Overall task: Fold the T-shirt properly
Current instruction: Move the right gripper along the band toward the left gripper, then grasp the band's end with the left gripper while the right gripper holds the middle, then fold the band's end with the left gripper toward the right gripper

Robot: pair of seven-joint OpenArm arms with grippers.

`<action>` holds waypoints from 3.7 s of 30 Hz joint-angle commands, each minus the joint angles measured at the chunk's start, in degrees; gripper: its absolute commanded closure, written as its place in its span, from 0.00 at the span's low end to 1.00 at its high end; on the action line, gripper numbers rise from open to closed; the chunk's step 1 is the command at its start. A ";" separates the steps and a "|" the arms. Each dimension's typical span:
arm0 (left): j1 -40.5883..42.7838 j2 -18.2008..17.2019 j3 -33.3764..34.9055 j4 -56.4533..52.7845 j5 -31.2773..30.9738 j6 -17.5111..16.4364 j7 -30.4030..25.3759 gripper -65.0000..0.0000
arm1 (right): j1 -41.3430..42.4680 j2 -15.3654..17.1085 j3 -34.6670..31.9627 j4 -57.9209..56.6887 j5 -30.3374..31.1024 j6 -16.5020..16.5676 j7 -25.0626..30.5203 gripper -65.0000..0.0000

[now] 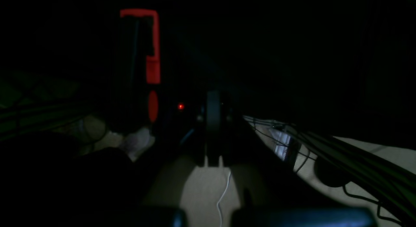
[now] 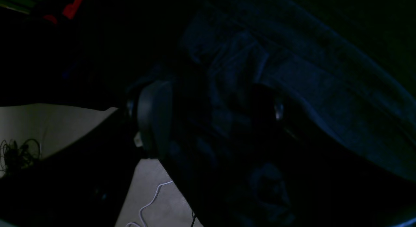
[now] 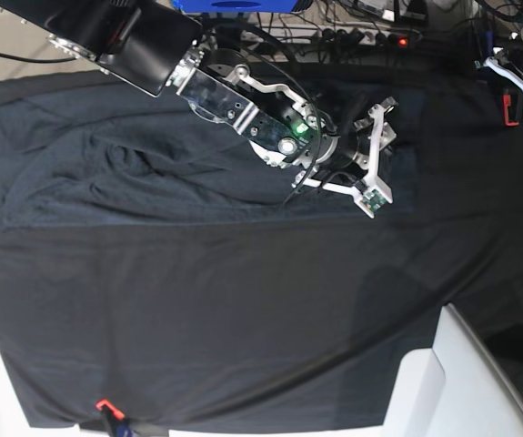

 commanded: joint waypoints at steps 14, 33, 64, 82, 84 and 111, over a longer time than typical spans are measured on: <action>-3.17 -5.25 5.37 -1.98 -31.40 -0.30 10.10 0.00 | -12.28 15.58 15.70 15.95 0.54 0.49 1.32 0.44; -12.49 1.16 24.45 -12.70 -21.20 -0.30 5.09 0.00 | -17.12 18.75 17.11 15.86 0.54 0.49 1.40 0.44; -15.83 -6.22 24.27 -21.58 -21.11 -0.30 -0.54 1.00 | -27.84 18.66 33.73 23.59 0.54 0.23 14.77 0.44; -1.24 0.37 19.70 12.35 -9.94 -0.30 -0.10 1.00 | -28.90 18.84 37.77 23.15 0.54 0.49 14.68 0.44; -0.89 3.80 22.16 16.22 -5.20 -0.30 0.95 1.00 | -28.81 18.84 37.77 23.15 0.54 0.49 14.68 0.44; -7.83 15.41 47.92 18.86 5.09 15.22 3.06 1.00 | -29.07 19.63 39.88 23.15 0.54 0.49 12.74 0.44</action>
